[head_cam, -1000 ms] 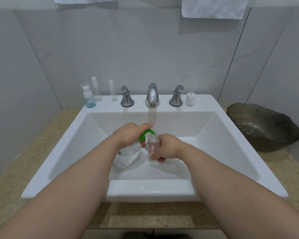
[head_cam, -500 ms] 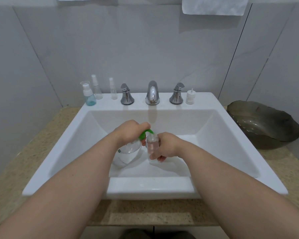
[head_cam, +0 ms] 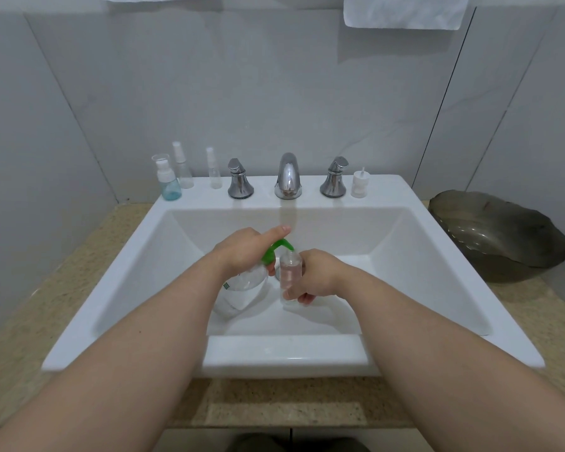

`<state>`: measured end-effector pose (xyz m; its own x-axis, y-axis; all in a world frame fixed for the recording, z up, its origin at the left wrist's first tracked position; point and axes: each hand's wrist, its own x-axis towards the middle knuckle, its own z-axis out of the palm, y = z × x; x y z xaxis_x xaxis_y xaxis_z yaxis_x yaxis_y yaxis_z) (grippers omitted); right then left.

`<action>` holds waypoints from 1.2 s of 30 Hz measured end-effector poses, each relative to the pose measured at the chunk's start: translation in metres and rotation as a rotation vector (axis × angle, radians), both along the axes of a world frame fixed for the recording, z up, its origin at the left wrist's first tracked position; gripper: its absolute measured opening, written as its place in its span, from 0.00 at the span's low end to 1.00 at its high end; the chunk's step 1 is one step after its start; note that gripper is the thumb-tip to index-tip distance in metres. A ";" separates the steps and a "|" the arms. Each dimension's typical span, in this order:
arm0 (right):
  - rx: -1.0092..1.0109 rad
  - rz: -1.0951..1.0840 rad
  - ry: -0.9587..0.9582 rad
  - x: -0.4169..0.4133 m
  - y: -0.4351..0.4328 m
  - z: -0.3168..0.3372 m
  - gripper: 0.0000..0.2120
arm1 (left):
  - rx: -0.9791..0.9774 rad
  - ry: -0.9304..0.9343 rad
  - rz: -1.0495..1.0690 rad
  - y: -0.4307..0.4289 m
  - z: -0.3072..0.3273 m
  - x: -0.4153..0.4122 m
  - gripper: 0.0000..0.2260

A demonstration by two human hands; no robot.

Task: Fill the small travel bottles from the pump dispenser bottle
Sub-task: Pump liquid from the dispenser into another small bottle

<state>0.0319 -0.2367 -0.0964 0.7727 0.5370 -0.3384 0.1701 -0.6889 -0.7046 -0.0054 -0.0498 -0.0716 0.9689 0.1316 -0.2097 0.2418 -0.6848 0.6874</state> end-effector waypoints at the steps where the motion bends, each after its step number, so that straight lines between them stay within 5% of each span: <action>1: 0.005 0.000 -0.001 0.000 0.000 0.000 0.19 | -0.018 0.005 0.002 0.000 0.001 0.000 0.41; 22: -0.001 0.000 0.002 -0.001 0.001 -0.002 0.17 | 0.013 -0.005 -0.033 -0.005 0.006 -0.003 0.27; 36: -0.053 -0.019 0.000 -0.002 0.000 0.000 0.17 | 0.026 0.008 0.018 -0.004 0.004 -0.003 0.37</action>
